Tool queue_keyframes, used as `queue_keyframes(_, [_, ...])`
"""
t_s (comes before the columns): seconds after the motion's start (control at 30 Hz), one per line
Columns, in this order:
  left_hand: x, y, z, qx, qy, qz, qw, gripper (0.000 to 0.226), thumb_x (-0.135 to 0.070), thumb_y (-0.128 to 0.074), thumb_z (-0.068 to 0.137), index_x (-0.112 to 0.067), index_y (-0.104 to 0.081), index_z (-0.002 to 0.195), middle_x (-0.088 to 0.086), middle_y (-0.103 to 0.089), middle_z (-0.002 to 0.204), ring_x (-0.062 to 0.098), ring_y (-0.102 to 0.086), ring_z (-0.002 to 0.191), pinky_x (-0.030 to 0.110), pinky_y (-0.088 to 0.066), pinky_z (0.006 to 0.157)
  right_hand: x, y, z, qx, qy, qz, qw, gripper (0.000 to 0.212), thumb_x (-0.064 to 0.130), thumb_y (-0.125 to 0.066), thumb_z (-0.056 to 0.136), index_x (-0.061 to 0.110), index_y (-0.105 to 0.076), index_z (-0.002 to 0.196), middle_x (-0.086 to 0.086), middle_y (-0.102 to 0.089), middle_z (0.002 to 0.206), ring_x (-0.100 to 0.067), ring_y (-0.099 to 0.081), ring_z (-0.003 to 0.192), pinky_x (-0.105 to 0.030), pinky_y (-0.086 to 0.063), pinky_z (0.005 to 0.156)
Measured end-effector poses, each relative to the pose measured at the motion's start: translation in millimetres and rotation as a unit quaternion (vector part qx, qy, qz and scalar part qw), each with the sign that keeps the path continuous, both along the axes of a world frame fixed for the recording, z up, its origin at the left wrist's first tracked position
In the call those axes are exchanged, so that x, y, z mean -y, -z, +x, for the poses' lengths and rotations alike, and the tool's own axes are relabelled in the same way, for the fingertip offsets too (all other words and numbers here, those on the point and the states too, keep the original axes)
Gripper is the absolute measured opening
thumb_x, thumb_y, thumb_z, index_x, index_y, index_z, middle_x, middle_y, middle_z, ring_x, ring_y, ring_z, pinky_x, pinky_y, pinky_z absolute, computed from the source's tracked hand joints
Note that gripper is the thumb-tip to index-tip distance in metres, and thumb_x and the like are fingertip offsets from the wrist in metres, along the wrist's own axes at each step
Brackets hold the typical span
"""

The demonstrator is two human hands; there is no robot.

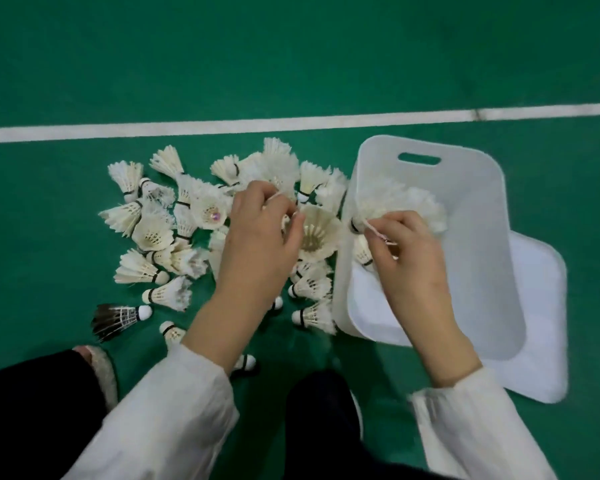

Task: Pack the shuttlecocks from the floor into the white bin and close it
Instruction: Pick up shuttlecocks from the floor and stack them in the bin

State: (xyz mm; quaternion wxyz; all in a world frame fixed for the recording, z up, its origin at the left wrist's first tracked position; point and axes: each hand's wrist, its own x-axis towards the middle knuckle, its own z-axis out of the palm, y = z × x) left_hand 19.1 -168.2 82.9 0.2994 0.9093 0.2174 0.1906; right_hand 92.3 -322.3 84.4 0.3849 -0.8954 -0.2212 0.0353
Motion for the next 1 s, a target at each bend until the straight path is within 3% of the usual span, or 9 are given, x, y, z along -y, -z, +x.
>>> queue_keyframes(0.07, [21.7,-9.3,21.1,0.021,0.041,-0.002,0.999,0.014,-0.019,-0.059,0.089,-0.005,-0.063,0.087,0.005,-0.049,0.101,0.014,-0.038,0.097,0.012,-0.021,0.081,33.4,-4.7,15.7,0.003,0.060,-0.027,0.998,0.018,0.012,-0.056,0.091,0.007,-0.071,0.099,0.002,-0.051,0.095,-0.015,-0.054,0.085,-0.002,-0.036,0.070])
queue_keyframes(0.23, [73.9,6.2,44.1,0.028,0.117,-0.014,0.993,0.017,-0.019,-0.060,0.087,-0.004,-0.063,0.081,0.008,-0.052,0.098,0.021,-0.043,0.098,0.024,-0.033,0.080,96.4,11.9,51.3,-0.051,0.123,-0.169,0.977,0.020,0.013,-0.054,0.091,0.002,-0.071,0.090,-0.016,-0.061,0.098,-0.030,-0.058,0.090,-0.024,-0.032,0.069])
queue_keyframes(0.33, [89.3,30.3,39.9,0.021,0.140,-0.001,0.990,0.022,-0.025,-0.054,0.087,-0.008,-0.064,0.079,0.007,-0.053,0.098,0.018,-0.041,0.097,0.028,-0.041,0.077,98.6,24.8,77.6,-0.062,0.095,-0.242,0.964,0.034,0.007,-0.051,0.089,0.006,-0.053,0.055,-0.015,-0.050,0.064,-0.033,-0.047,0.068,-0.032,-0.029,0.057])
queue_keyframes(0.4, [93.4,44.8,36.3,0.005,0.153,0.000,0.988,0.016,-0.022,-0.059,0.085,-0.008,-0.064,0.079,0.008,-0.054,0.098,0.017,-0.041,0.097,0.026,-0.040,0.078,95.2,38.4,97.7,-0.057,0.084,-0.295,0.950,0.041,-0.002,-0.047,0.085,0.009,-0.037,0.047,-0.011,-0.040,0.053,-0.031,-0.040,0.062,-0.033,-0.020,0.054])
queue_keyframes(0.53, [94.5,63.3,34.5,-0.022,0.169,0.007,0.985,0.010,-0.015,-0.068,0.081,-0.006,-0.064,0.079,0.010,-0.056,0.097,0.018,-0.043,0.096,0.028,-0.042,0.077,88.1,73.6,131.5,-0.022,0.089,-0.374,0.923,0.016,-0.006,-0.045,0.080,-0.001,-0.060,0.077,-0.021,-0.061,0.083,-0.038,-0.058,0.080,-0.029,-0.030,0.060])
queue_keyframes(0.63, [92.0,67.1,35.4,-0.028,0.179,0.026,0.983,0.014,-0.021,-0.058,0.083,-0.007,-0.064,0.081,0.009,-0.056,0.097,0.018,-0.043,0.095,0.024,-0.039,0.077,82.2,99.5,141.7,-0.077,0.085,-0.402,0.909,0.022,-0.007,-0.043,0.086,-0.006,-0.061,0.098,-0.025,-0.063,0.106,-0.037,-0.059,0.098,-0.032,-0.039,0.070])
queue_keyframes(0.73, [91.4,67.2,36.0,-0.031,0.190,0.037,0.981,0.016,-0.022,-0.056,0.083,-0.008,-0.064,0.081,0.007,-0.055,0.096,0.018,-0.043,0.094,0.026,-0.035,0.080,83.6,119.0,145.7,-0.152,0.073,-0.390,0.905,0.026,-0.007,-0.041,0.086,-0.009,-0.061,0.103,-0.026,-0.062,0.111,-0.038,-0.058,0.104,-0.034,-0.044,0.081])
queue_keyframes(0.9, [89.6,67.1,36.5,-0.039,0.198,0.038,0.979,0.017,-0.023,-0.056,0.082,-0.008,-0.063,0.079,0.007,-0.056,0.094,0.018,-0.045,0.092,0.029,-0.045,0.071,90.6,96.0,139.7,-0.195,-0.025,-0.414,0.889,0.048,0.003,-0.046,0.089,0.010,-0.044,0.137,-0.013,-0.044,0.142,-0.031,-0.047,0.125,-0.033,-0.038,0.101])
queue_keyframes(1.0, [88.3,65.7,37.0,-0.039,0.198,0.036,0.979,0.017,-0.024,-0.056,0.082,-0.008,-0.063,0.079,0.007,-0.056,0.093,0.019,-0.047,0.091,0.029,-0.046,0.069,93.4,49.6,111.6,-0.136,-0.045,-0.335,0.931,0.051,0.012,-0.056,0.088,0.021,-0.042,0.136,-0.002,-0.039,0.143,-0.023,-0.055,0.115,-0.031,-0.042,0.094])
